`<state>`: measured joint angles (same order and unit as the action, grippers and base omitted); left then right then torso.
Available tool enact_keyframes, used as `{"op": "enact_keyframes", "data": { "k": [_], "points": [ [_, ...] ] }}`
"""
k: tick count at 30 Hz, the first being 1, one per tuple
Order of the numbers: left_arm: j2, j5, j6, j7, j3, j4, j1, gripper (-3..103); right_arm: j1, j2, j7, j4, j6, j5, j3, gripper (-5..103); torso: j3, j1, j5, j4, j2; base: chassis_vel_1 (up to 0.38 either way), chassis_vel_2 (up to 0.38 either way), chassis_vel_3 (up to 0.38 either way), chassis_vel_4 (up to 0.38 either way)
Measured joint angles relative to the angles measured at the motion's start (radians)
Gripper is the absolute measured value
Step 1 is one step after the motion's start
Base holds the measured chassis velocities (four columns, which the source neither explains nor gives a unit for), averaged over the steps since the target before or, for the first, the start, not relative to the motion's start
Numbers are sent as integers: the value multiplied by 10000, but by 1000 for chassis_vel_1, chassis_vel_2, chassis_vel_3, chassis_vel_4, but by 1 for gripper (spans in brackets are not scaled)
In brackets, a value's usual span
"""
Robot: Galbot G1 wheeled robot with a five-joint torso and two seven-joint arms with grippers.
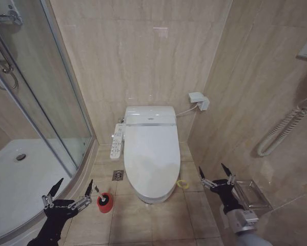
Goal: Open the toilet lid, clean the toilet bowl with a toilet brush, close the toilet lid, and flush.
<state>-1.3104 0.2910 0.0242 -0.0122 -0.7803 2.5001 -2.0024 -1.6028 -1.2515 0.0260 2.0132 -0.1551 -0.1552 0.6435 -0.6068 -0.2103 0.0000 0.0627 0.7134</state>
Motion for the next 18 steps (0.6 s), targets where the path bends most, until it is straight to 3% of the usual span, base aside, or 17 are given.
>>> {"op": "enact_keyframes", "data": {
  "k": [11, 18],
  "points": [
    [0, 0, 0, 0, 0, 0, 0, 100, 1143, 652, 43, -1914, -336, 225, -1058, 100, 0, 0, 1, 2, -1, 0, 0, 0, 0],
    [0, 0, 0, 0, 0, 0, 0, 100, 1881, 892, -452, -3108, -543, 528, -1584, 102, -1, 0, 1, 0, -1, 0, 0, 0, 0]
  ]
}}
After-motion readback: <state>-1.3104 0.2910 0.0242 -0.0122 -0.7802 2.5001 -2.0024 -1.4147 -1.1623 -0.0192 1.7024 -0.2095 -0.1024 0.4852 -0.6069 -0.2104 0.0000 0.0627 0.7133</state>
